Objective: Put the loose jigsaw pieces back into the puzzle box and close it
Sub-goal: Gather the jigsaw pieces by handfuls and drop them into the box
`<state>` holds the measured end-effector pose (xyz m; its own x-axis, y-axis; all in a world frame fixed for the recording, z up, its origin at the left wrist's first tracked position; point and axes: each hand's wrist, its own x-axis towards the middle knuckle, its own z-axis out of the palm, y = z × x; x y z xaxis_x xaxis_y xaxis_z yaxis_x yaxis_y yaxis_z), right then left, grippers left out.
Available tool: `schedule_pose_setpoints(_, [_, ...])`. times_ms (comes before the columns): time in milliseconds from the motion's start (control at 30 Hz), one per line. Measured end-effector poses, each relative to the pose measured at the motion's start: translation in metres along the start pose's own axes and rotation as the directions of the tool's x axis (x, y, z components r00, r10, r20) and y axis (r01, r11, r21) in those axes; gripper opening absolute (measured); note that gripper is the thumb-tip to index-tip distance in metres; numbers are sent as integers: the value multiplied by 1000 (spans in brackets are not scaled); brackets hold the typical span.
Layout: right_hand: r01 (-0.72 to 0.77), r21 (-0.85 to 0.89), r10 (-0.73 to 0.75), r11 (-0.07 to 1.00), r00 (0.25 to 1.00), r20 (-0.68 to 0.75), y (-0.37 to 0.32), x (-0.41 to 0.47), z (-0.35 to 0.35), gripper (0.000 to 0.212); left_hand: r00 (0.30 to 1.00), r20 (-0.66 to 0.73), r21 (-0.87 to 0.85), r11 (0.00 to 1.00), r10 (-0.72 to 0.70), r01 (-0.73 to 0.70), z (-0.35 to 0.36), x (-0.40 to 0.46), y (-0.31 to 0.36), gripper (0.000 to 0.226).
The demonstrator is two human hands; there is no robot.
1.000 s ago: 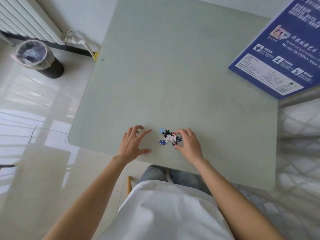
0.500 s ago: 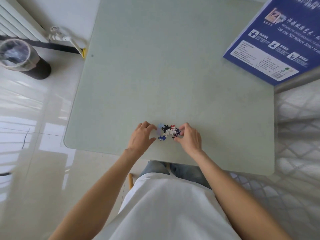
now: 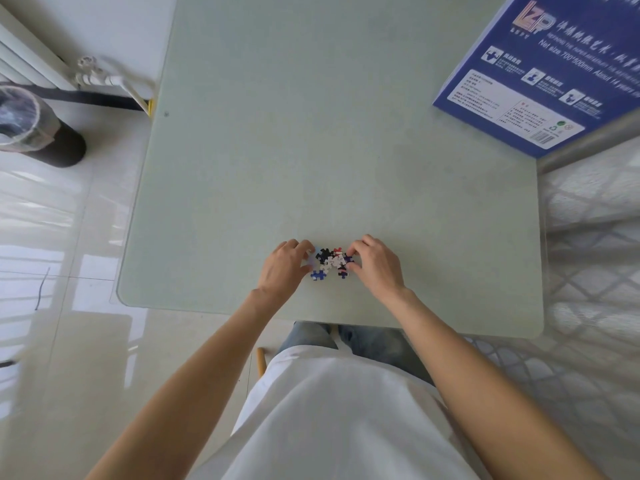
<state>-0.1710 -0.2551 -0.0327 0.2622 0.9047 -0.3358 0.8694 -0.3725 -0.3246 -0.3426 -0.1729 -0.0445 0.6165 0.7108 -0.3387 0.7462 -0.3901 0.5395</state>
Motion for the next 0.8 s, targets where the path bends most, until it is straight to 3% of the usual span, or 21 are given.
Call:
schedule_pose_setpoints(233, [-90,82,92,993,996,-16,11,-4,5,21,1000,21,-71,997,-17,19,-4,-1,-5,25])
schedule_pose_setpoints(333, [-72,97,74,993,997,-22,12,-7,8,23,999,36,-114,993,-25,29,-6,-7,-8,11])
schedule_pose_setpoints(467, [-38,85,38,996,999,7,13,-8,6,23,995,104,-143,990,-1,16,4,-15,3,10])
schedule_pose_setpoints(633, [-56,76,51,996,997,61,16,-4,2,21,992,-40,-111,987,-123,118,19,-19,13,16])
schedule_pose_setpoints(800, [-20,155,-1,988,991,133,19,-8,-1,18,993,-79,-54,995,-92,88,21,-19,16,26])
